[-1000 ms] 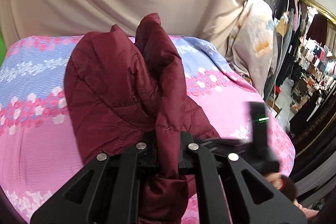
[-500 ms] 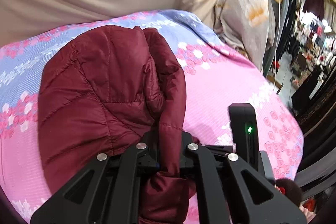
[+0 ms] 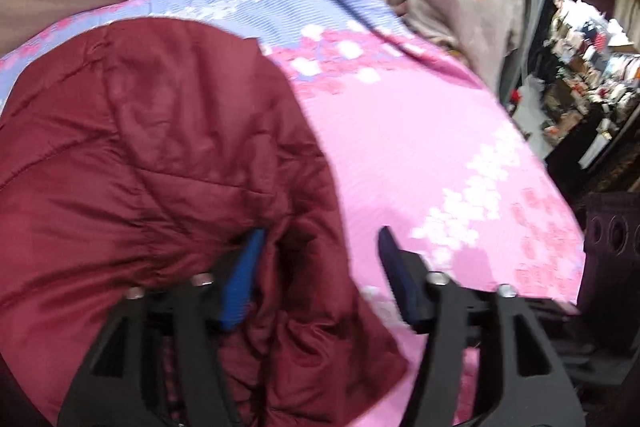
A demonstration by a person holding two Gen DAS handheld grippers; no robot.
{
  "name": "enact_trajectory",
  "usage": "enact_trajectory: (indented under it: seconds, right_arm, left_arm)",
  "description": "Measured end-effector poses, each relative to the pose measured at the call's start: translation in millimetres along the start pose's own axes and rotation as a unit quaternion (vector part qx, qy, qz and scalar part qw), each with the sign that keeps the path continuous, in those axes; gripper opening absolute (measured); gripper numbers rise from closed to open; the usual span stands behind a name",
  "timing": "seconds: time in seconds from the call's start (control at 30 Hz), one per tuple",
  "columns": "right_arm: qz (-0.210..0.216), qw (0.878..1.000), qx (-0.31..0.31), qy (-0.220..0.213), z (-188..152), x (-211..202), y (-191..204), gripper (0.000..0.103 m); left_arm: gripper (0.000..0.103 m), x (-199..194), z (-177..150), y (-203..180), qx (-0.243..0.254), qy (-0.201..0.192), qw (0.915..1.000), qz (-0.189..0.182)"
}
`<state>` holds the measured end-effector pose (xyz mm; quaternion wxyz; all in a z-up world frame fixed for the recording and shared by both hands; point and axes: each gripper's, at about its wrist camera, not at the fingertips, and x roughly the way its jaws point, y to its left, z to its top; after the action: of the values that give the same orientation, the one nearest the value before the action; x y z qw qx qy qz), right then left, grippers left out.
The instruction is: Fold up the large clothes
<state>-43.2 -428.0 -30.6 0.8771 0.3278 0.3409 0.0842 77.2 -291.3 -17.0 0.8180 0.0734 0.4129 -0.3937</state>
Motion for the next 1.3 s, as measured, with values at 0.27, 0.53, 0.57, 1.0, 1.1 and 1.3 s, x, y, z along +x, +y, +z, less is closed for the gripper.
enact_trajectory:
  seconds: [0.27, 0.53, 0.57, 1.0, 1.1, 1.3]
  right_arm:
    - [-0.009, 0.991, -0.112, -0.074, -2, -59, 51, 0.062]
    - [-0.03, 0.984, -0.172, -0.041, -11, -10, 90, 0.063]
    - [-0.039, 0.983, -0.175, -0.039, -12, -5, 96, 0.06]
    - [-0.042, 0.999, -0.008, -0.011, -29, 14, 6, 0.003]
    - [-0.05, 0.999, 0.001, 0.003, -35, 33, -8, 0.003]
    - [-0.068, 0.998, -0.01, 0.0, -28, 18, 5, 0.009]
  left_arm:
    - [0.09, -162, -27, 65, -0.098, -0.146, 0.9843, -0.008]
    - [0.086, -156, -105, 103, -0.148, -0.081, 0.9801, 0.105]
    - [0.084, -147, -112, 101, -0.14, -0.067, 0.9807, 0.119]
    - [0.082, -91, -116, 85, -0.076, -0.015, 0.9829, 0.167]
    - [0.083, -82, -116, 77, -0.06, -0.01, 0.9803, 0.188]
    - [0.083, -77, -117, 79, -0.063, -0.008, 0.978, 0.199]
